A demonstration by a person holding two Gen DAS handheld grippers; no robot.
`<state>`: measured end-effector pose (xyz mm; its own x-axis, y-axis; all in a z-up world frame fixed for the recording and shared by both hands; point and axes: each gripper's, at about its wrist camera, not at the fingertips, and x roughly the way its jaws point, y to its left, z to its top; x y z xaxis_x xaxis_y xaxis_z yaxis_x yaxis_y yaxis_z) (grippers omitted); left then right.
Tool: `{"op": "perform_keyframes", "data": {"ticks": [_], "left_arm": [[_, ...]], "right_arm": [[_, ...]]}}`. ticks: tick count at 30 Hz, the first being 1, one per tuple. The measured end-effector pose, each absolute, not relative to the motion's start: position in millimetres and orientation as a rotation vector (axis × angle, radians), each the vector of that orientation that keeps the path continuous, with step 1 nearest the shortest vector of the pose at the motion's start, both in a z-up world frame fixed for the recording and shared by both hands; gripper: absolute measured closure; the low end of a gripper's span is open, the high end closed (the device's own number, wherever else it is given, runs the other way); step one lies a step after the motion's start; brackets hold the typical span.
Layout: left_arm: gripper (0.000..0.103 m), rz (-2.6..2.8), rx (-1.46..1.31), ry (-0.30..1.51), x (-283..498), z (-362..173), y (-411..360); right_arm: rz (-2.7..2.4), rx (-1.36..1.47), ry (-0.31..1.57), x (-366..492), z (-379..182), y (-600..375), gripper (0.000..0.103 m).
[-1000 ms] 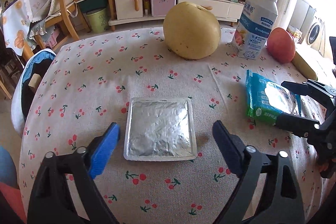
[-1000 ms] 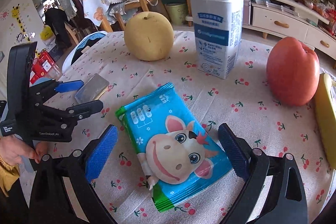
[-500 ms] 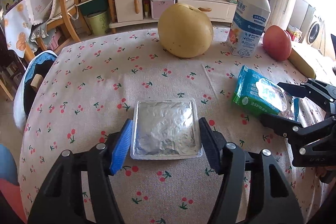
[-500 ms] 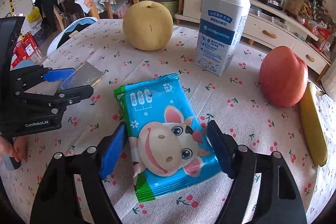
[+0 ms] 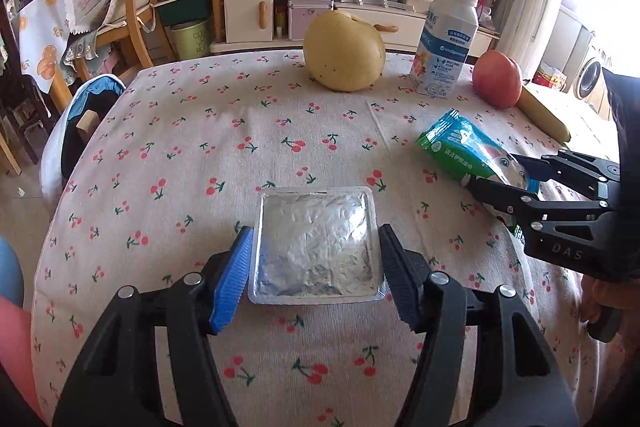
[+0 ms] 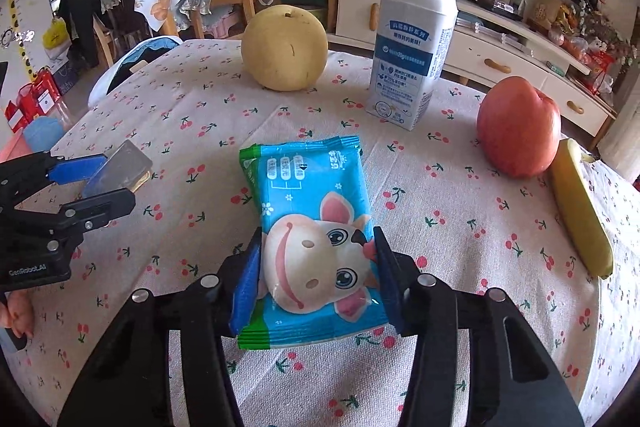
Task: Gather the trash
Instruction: 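Lift the foil tray and wipes pack with both grippers toward the pink bin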
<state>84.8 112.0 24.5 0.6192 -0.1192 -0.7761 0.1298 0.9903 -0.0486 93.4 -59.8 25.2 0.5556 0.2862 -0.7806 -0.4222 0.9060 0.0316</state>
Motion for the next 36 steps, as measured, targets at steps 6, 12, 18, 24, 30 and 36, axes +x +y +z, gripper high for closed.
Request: {"op": "perform_keyframes", "data": {"ticks": [6, 12, 18, 24, 30, 36], "left_arm": [[0.039, -0.131, -0.035, 0.860, 49, 39, 127], [0.039, -0.107, -0.087, 0.827, 20, 55, 141], [0.039, -0.103, -0.092, 0.801, -11, 62, 151], [0.039, -0.111, -0.140, 0.781, -28, 66, 166], [0.039, -0.108, -0.136, 0.731, -40, 79, 179], [0.039, -0.111, -0.143, 0.704, -47, 86, 190]], "right_arm": [[0.405, -0.168, 0.877, 75, 28, -56, 0.057], [0.396, -0.152, 0.876, 55, 31, -52, 0.057], [0.390, -0.135, 0.877, 30, 37, -47, 0.057], [0.392, -0.057, 0.890, 1, 44, -45, 0.057], [0.403, -0.012, 0.878, -29, 55, -37, 0.057], [0.423, 0.003, 0.870, -56, 63, -25, 0.057]]}}
